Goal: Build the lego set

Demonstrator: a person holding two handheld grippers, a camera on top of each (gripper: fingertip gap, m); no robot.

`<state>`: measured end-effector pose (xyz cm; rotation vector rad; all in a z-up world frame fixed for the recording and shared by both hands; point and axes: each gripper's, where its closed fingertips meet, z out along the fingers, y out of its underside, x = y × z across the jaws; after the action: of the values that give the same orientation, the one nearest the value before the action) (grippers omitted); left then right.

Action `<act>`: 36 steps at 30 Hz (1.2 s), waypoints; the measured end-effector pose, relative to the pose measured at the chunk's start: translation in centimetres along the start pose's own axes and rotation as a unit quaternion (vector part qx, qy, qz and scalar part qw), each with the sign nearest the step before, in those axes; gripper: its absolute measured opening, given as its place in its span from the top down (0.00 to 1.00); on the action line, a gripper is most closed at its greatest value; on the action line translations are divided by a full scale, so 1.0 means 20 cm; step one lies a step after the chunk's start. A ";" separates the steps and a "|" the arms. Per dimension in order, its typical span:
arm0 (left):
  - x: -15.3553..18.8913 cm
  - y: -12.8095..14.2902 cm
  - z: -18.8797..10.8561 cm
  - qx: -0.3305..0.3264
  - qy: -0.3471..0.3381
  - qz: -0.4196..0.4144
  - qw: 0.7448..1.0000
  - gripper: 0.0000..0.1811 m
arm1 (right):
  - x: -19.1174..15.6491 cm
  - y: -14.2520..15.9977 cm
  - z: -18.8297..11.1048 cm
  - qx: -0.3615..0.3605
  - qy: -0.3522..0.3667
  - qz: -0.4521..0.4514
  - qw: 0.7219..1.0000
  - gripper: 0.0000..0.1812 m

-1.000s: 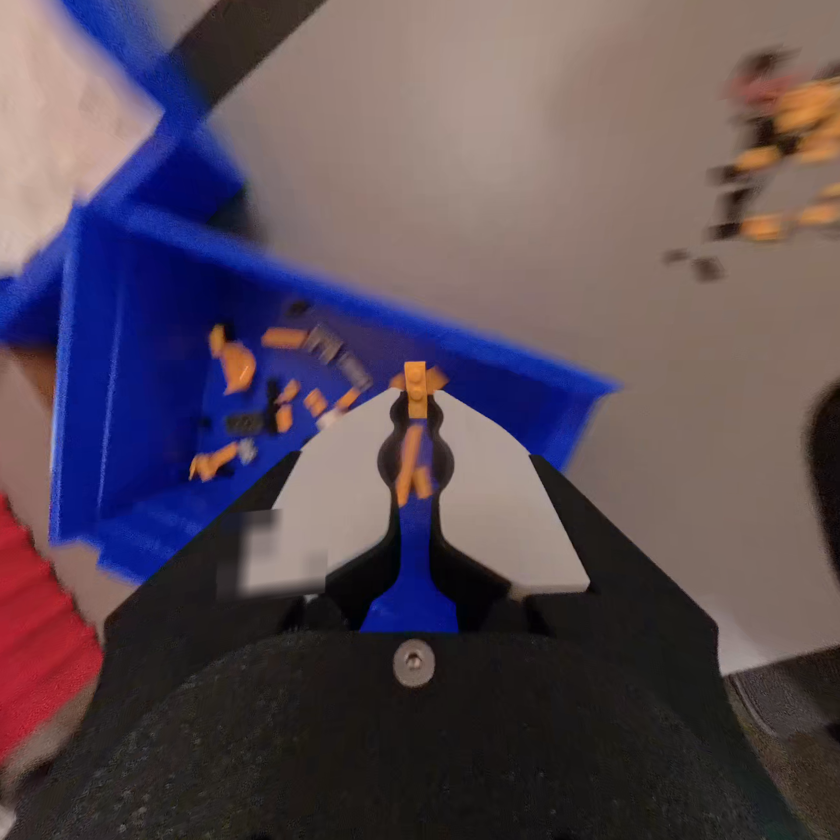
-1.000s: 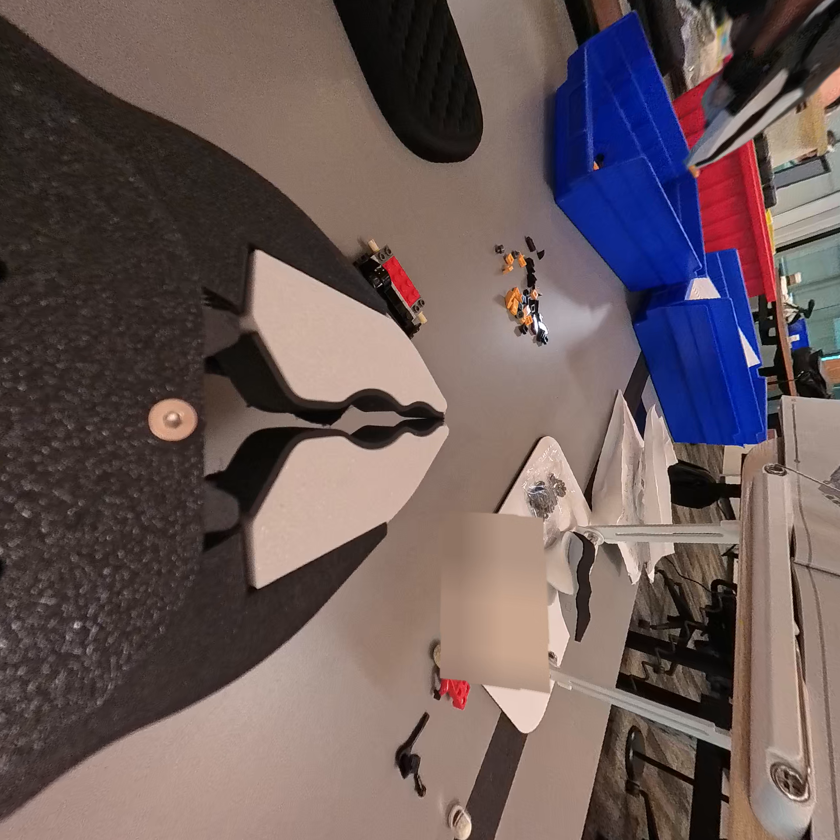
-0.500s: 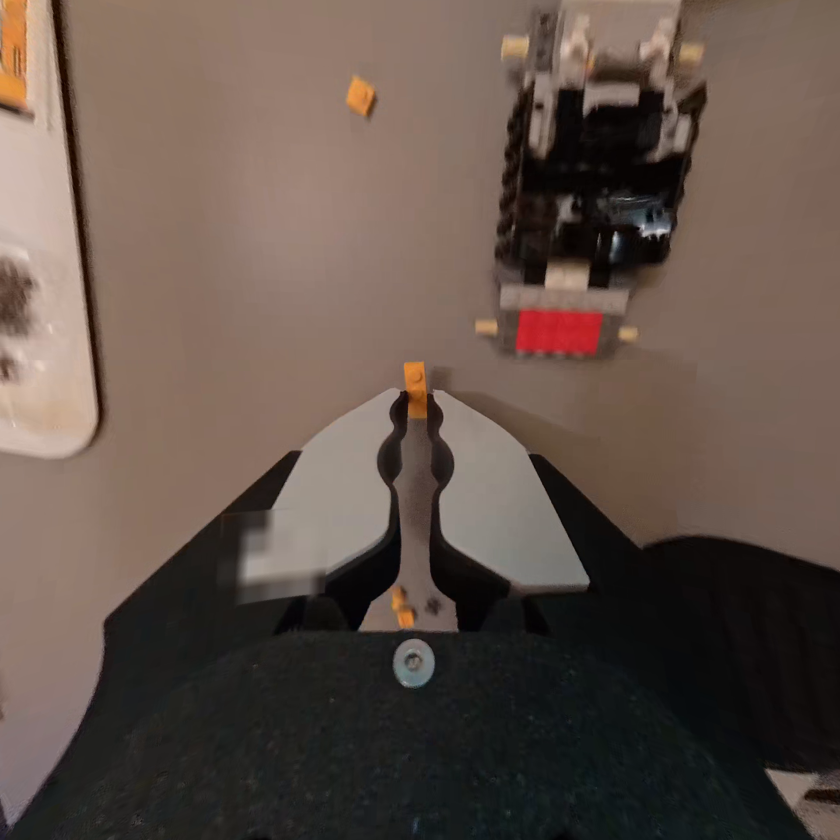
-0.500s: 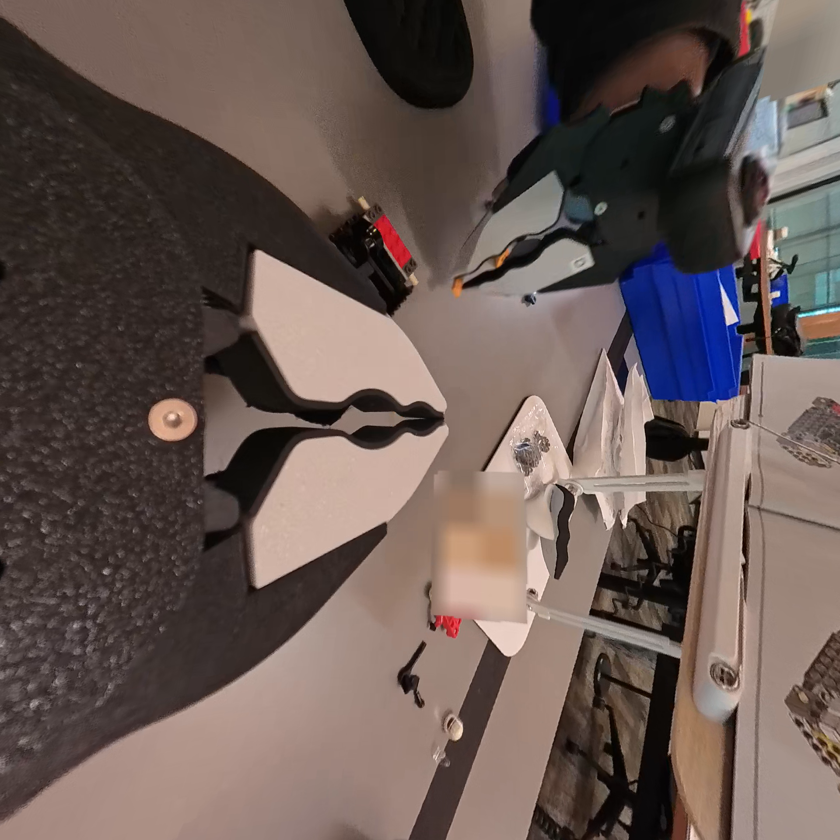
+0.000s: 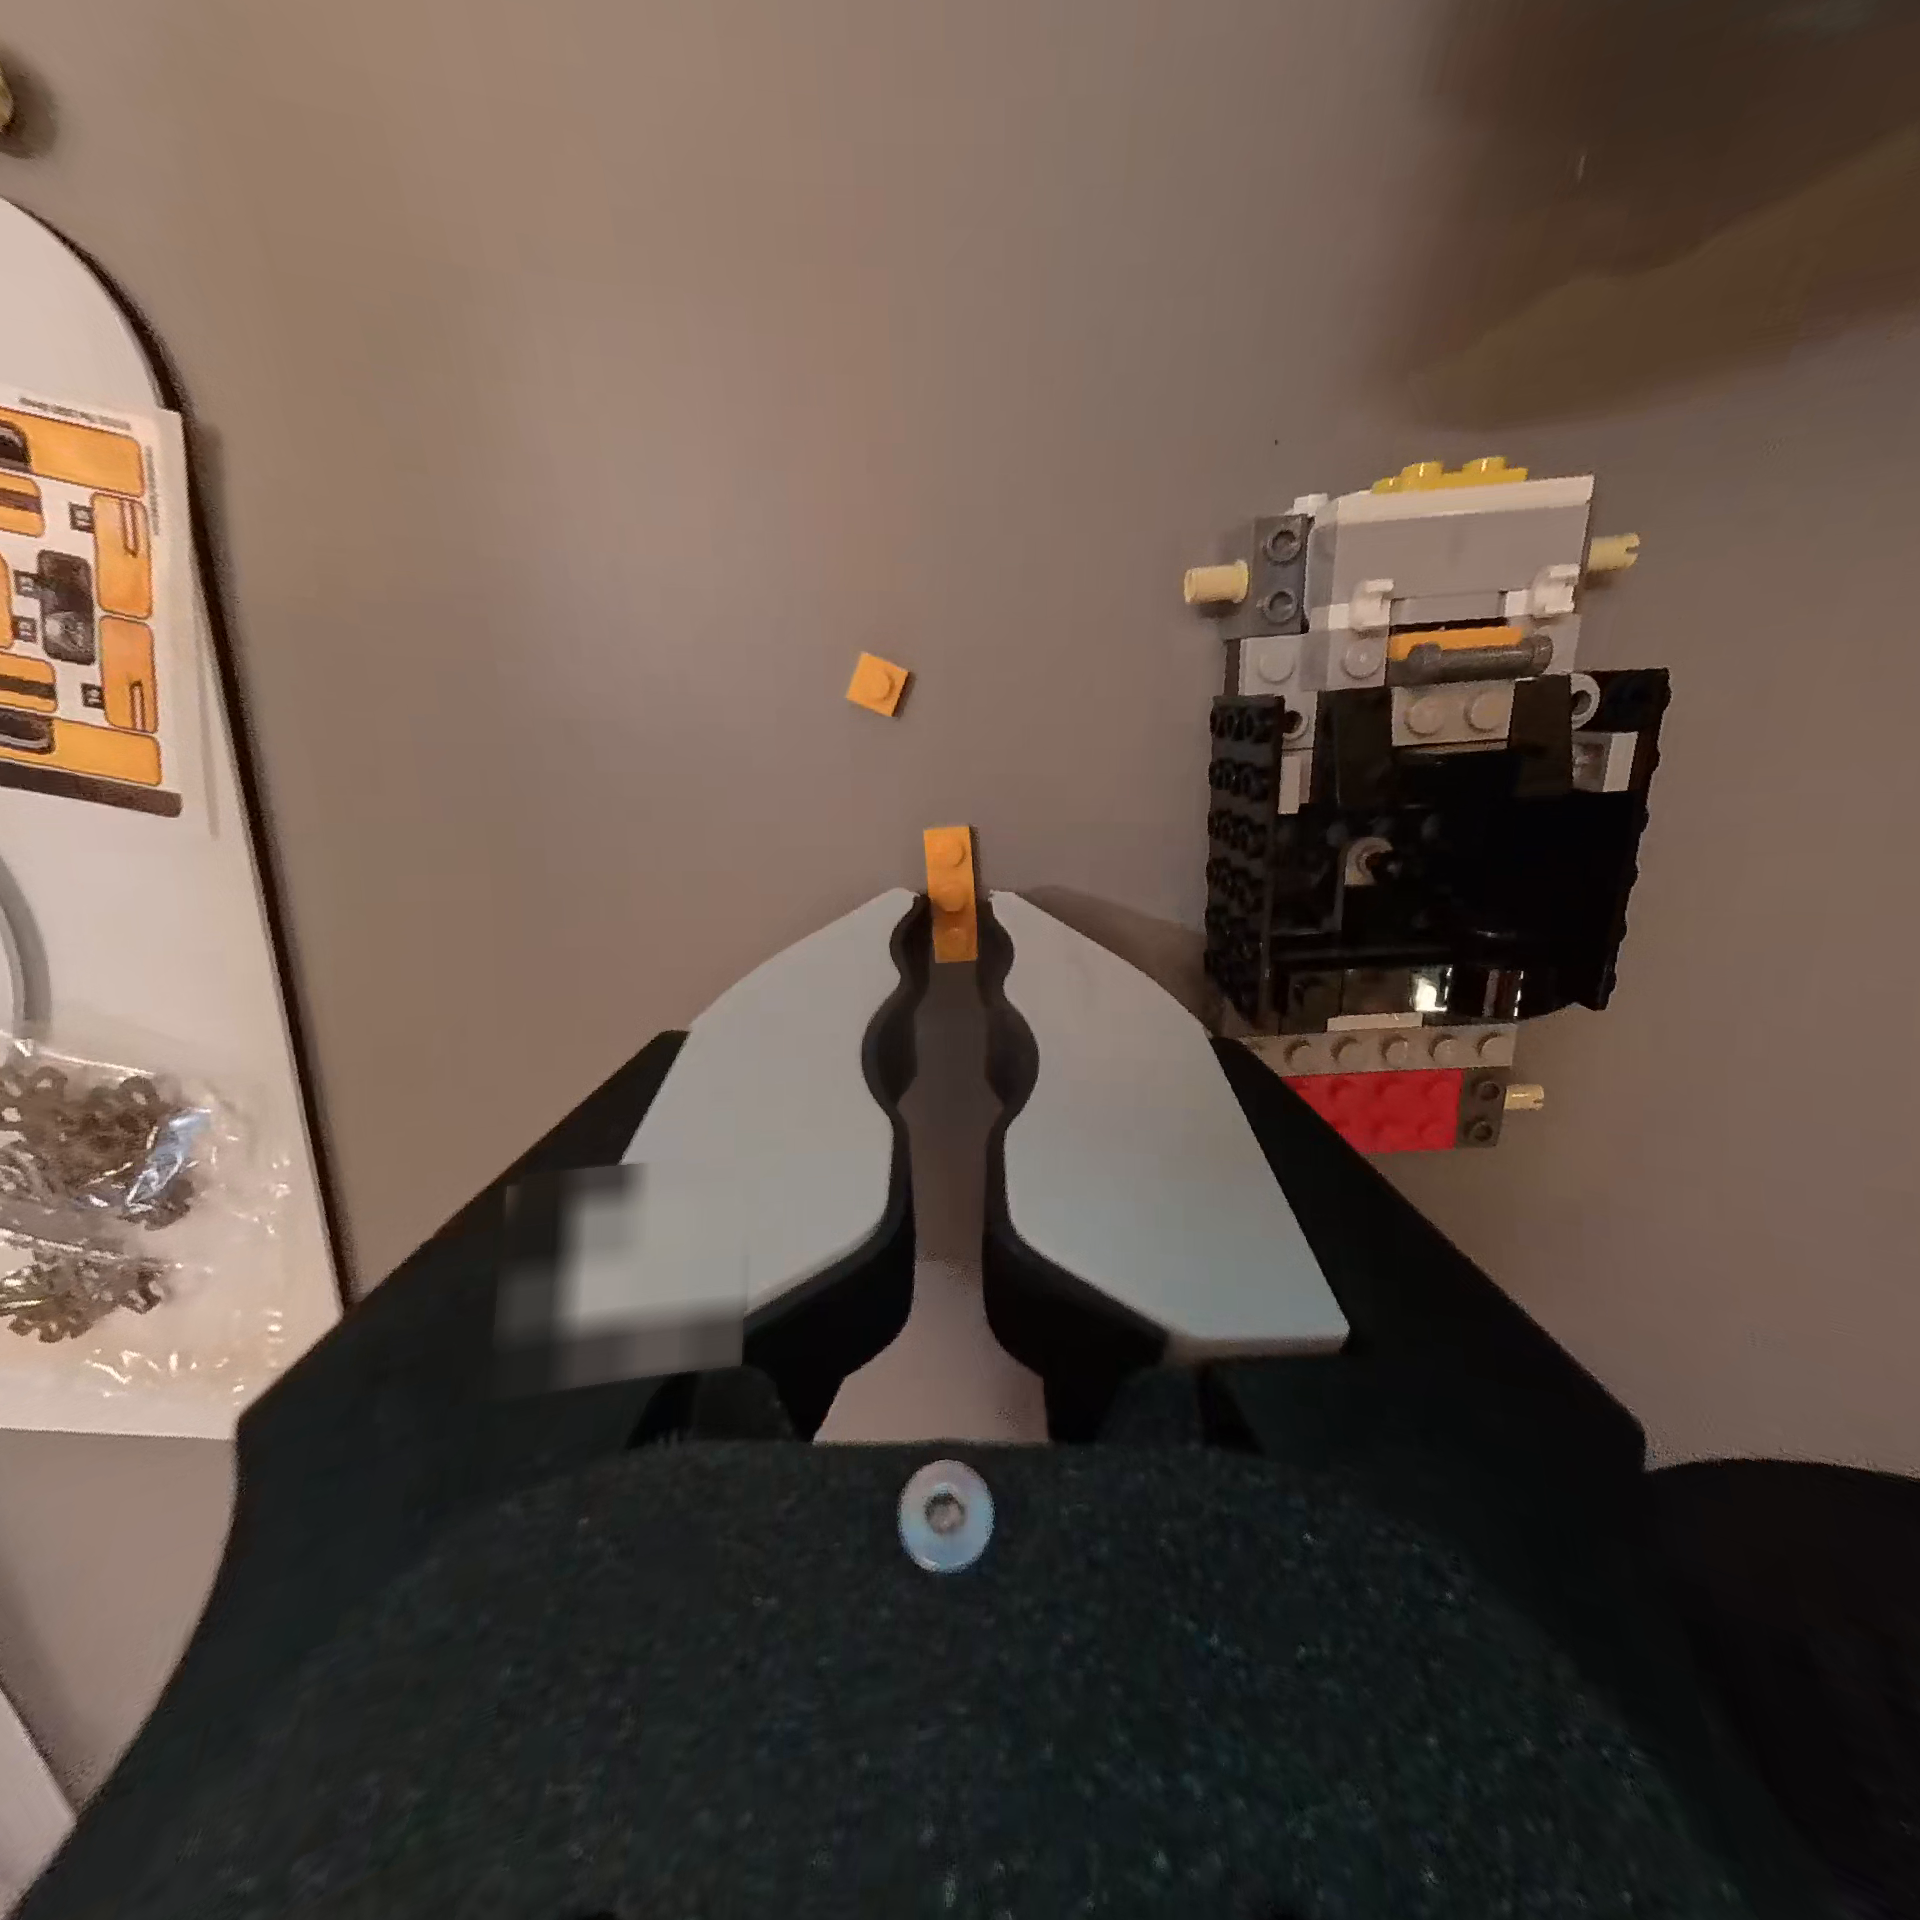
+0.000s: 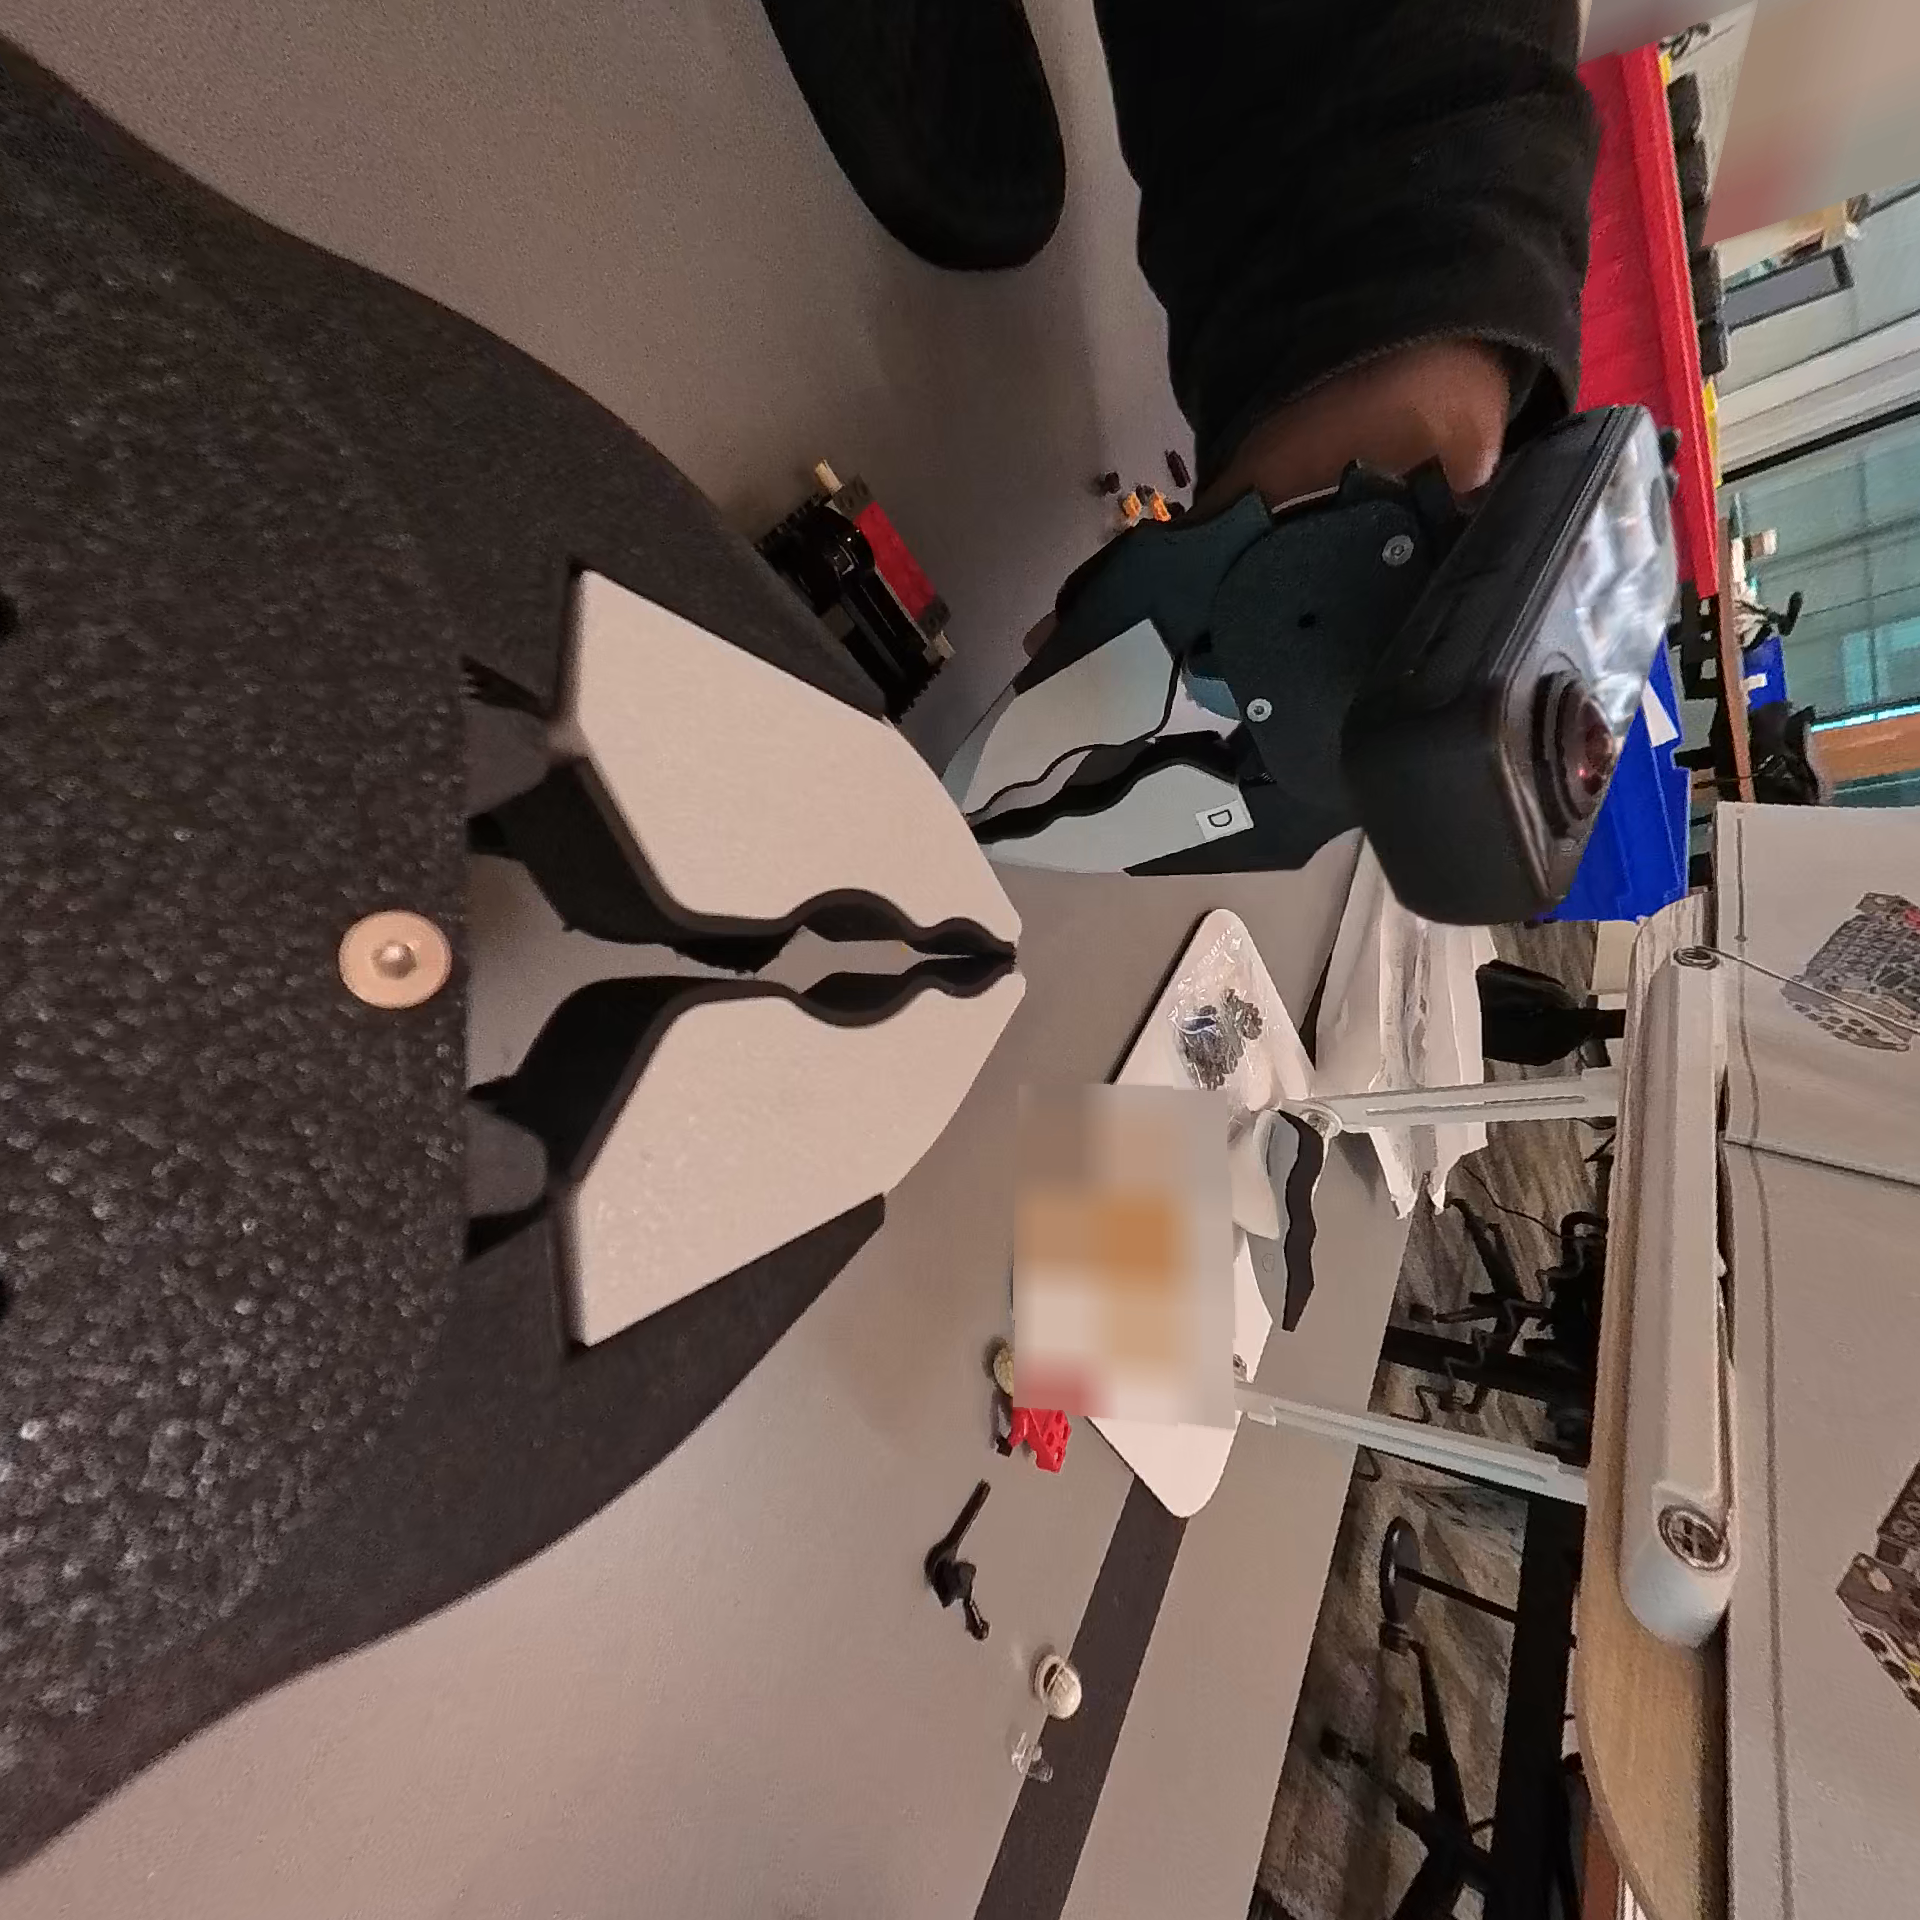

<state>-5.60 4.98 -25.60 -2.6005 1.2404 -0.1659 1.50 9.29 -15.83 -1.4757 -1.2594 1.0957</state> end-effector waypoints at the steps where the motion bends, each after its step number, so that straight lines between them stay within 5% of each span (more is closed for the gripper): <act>1: 0.00 0.00 0.00 0.008 0.001 -0.005 1.000 0.95 | 0.00 0.00 0.00 -0.001 0.000 -0.001 1.000 1.00; 10: 0.01 -0.03 -0.11 0.129 -0.014 -0.052 0.990 0.88 | 0.00 0.01 0.00 -0.003 0.000 -0.004 1.000 1.00; 17: 0.07 0.20 -0.50 0.274 -0.095 -0.145 0.946 0.89 | 0.00 0.01 0.00 -0.003 -0.001 -0.001 1.000 1.00; 22: 0.06 0.65 -0.94 0.298 -0.213 -0.237 0.900 0.91 | -0.02 0.00 0.00 0.002 -0.006 0.002 1.000 1.00; 28: 0.06 1.43 -1.39 0.186 -0.332 -0.383 0.842 0.94 | -0.04 -0.01 0.00 0.005 -0.014 0.008 1.000 1.00; 31: 0.10 1.76 -1.40 0.108 -0.311 -0.441 0.835 0.94 | -0.04 -0.01 0.00 0.005 -0.017 0.014 1.000 1.00; 36: 0.13 2.15 -1.16 -0.006 -0.232 -0.524 0.820 0.92 | -0.04 0.00 0.01 0.001 -0.019 0.022 1.000 1.00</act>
<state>-40.95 -27.14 -15.13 -2.7586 -0.4215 0.2734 1.24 8.54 -15.81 -1.4926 -1.2568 1.1584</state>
